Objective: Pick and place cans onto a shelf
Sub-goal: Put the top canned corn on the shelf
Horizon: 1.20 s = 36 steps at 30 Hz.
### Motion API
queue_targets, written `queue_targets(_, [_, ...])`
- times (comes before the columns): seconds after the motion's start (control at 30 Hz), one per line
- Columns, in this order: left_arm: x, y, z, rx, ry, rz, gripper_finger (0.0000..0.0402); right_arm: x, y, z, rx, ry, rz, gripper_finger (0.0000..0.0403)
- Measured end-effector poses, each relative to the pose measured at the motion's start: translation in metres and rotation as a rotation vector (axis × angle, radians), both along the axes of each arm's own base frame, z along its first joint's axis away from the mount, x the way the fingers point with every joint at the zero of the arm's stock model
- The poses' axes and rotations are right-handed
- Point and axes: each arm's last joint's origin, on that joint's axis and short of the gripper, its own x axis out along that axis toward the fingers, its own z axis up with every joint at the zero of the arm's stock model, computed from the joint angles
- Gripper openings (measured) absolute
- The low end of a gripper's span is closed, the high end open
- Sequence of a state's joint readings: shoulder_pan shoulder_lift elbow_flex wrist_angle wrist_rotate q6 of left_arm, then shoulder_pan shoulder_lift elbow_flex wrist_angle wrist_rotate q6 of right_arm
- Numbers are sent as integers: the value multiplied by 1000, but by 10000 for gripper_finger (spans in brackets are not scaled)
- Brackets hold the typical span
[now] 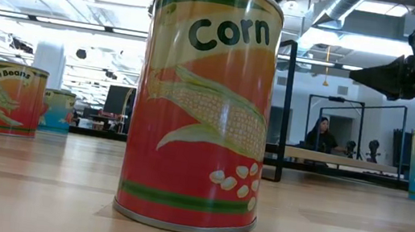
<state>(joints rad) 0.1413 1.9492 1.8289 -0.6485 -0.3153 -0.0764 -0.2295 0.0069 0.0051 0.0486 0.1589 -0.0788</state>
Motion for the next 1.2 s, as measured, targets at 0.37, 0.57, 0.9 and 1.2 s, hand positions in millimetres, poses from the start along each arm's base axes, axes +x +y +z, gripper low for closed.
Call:
queue_targets(0.37, [10,-6,-19,-107,8,63,0,0,0,0,0,0,0,49])
queue_targets(0.57, [12,-20,-18,-104,-14,81,0,0,0,0,0,1,0,49])
queue_targets(0.9, [11,-21,-28,-103,-8,149,0,0,0,0,0,1,1,49])
queue_targets(1.2, [9,-19,-33,-110,6,164,0,0,0,0,0,2,1,49])
